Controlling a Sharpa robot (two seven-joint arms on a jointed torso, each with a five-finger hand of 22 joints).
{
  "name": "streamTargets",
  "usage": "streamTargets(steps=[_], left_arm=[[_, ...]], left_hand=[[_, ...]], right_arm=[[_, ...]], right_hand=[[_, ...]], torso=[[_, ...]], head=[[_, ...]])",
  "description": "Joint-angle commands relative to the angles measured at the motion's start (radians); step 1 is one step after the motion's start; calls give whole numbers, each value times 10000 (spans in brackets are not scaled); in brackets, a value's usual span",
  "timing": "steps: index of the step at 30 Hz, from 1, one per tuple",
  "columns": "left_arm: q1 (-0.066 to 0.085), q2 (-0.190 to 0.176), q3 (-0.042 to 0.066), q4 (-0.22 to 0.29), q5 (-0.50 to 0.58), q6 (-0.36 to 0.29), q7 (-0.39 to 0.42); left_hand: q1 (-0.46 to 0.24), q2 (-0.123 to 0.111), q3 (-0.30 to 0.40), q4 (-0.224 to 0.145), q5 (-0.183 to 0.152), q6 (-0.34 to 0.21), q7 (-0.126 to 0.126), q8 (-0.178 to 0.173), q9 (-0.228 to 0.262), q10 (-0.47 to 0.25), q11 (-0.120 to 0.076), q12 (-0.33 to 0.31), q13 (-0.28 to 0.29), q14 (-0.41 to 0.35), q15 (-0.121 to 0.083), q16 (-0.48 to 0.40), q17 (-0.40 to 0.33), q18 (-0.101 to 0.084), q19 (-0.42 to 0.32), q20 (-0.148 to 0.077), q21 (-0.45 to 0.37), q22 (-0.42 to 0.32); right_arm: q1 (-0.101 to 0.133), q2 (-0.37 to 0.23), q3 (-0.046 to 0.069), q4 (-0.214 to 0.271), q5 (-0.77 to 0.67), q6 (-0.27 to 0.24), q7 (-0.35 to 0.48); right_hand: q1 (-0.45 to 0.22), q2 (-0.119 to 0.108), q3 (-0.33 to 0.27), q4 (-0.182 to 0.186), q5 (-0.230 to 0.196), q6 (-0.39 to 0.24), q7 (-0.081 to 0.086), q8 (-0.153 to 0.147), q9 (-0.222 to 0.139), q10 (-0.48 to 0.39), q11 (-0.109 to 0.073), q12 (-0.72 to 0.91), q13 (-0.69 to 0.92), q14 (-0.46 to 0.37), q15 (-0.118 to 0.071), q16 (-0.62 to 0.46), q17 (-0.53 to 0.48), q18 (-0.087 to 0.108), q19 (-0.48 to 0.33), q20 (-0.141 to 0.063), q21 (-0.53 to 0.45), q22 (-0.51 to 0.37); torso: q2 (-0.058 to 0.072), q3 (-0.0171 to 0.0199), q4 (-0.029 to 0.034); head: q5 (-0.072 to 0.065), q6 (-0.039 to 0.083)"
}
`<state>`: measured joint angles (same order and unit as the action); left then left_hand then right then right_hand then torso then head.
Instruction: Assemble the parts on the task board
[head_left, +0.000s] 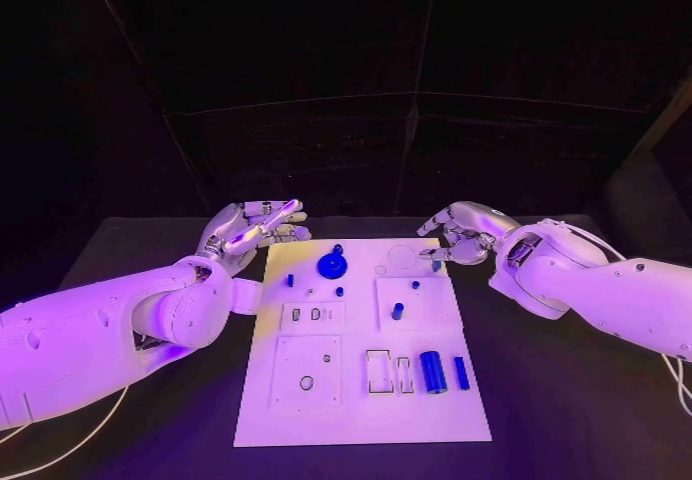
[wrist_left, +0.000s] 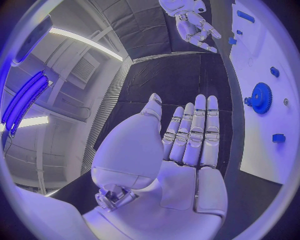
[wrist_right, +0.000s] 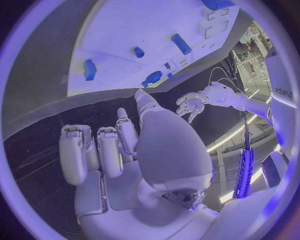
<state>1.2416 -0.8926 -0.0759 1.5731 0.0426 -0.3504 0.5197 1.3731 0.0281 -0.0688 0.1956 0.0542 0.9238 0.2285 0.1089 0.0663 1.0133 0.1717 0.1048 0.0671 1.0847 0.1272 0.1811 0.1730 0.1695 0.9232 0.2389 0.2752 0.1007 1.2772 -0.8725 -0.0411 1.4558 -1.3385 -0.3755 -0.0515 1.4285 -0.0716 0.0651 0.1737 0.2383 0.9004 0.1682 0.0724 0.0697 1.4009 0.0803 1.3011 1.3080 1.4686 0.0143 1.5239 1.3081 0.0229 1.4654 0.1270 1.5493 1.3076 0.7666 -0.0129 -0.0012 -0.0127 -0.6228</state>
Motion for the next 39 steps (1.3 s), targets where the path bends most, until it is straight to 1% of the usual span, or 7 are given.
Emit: streamTargets(steps=[1, 4, 12, 16, 19, 30, 39], left_arm=[[12, 30, 5, -31, -57, 117, 47], [11, 52, 3, -64, -56, 121, 42], [7, 111, -1, -153, -56, 137, 38], [5, 130, -2, -185, -56, 144, 37], [4, 147, -3, -205, -56, 149, 36], [1, 152, -5, -253, -56, 146, 29], [0, 174, -5, -271, -56, 157, 30]], left_hand=[[23, 87, -14, -29, -14, 0, 70, -58, -13, -4, 95, -12, -3, 4, 45, -35, 16, 134, 44, 25, -39, -15], [24, 90, -17, -32, -13, 4, 66, -58, -11, 2, 93, -13, -2, 6, 45, -38, 18, 135, 47, 25, -41, -17], [25, 91, -18, -33, -13, 6, 65, -58, -11, 3, 93, -13, -1, 6, 45, -38, 19, 135, 47, 25, -41, -18], [25, 91, -18, -33, -13, 6, 65, -58, -11, 3, 93, -13, -1, 6, 45, -38, 19, 135, 47, 25, -41, -18], [25, 91, -18, -33, -13, 6, 65, -58, -11, 3, 93, -13, -1, 6, 45, -38, 19, 135, 47, 25, -41, -18], [27, 97, -22, -38, -13, 11, 61, -60, -10, 10, 90, -15, 0, 9, 43, -43, 23, 136, 51, 25, -45, -21], [28, 98, -23, -40, -13, 13, 60, -60, -9, 12, 89, -16, 0, 10, 43, -44, 24, 136, 52, 25, -46, -22]], right_arm=[[18, -124, 0, -187, 807, 114, 790], [15, -171, -2, -455, 969, 243, 944], [-2, -44, -5, -1085, 1138, 578, 1228], [-41, 78, -6, -1312, 1155, 799, 1287], [-67, 149, -6, -1429, 1145, 1031, 1311], [-102, 52, -6, -1417, 1133, 1330, 1501], [-154, 78, -7, -1478, 1111, 1401, 1352]], right_hand=[[146, 8, -1, -76, 86, 73, 31, -8, -3, 84, 16, 62, 245, 808, -44, 53, 1662, -133, 744, -45, 61, 2240], [158, 5, -4, -87, 91, 68, 32, -12, -5, 75, 16, 49, 234, 810, -44, 57, 1671, -134, 748, -45, 63, 2244], [188, -29, -48, -131, 62, 8, 45, -45, -19, 60, 27, 34, 224, 815, -38, 68, 1696, -132, 741, -44, 59, 2236], [203, -30, -51, -145, 62, -1, 47, -49, -20, 61, 28, 38, 229, 816, -37, 69, 1699, -130, 736, -44, 57, 2230], [227, -27, -53, -165, 60, -10, 48, -52, -22, 53, 30, 29, 222, 816, -36, 69, 1699, -127, 727, -43, 52, 2219], [148, -54, -164, -153, 41, 31, 47, -24, -10, 72, 37, 73, 263, 819, -28, 76, 1715, -127, 726, -36, 52, 2219], [114, -53, -204, -142, 47, 59, 42, -8, -4, 79, 34, 86, 274, 821, -27, 79, 1723, -129, 731, -35, 54, 2226]], torso=[[18, 22, -12], [20, 10, -4], [24, 25, 12], [20, -2, 23], [24, -1, 24], [15, -11, 2], [17, -5, 27]], head=[[-61, 8], [-112, 23], [-126, 4], [-162, -13], [-160, -20], [-159, -54], [-191, -59]])
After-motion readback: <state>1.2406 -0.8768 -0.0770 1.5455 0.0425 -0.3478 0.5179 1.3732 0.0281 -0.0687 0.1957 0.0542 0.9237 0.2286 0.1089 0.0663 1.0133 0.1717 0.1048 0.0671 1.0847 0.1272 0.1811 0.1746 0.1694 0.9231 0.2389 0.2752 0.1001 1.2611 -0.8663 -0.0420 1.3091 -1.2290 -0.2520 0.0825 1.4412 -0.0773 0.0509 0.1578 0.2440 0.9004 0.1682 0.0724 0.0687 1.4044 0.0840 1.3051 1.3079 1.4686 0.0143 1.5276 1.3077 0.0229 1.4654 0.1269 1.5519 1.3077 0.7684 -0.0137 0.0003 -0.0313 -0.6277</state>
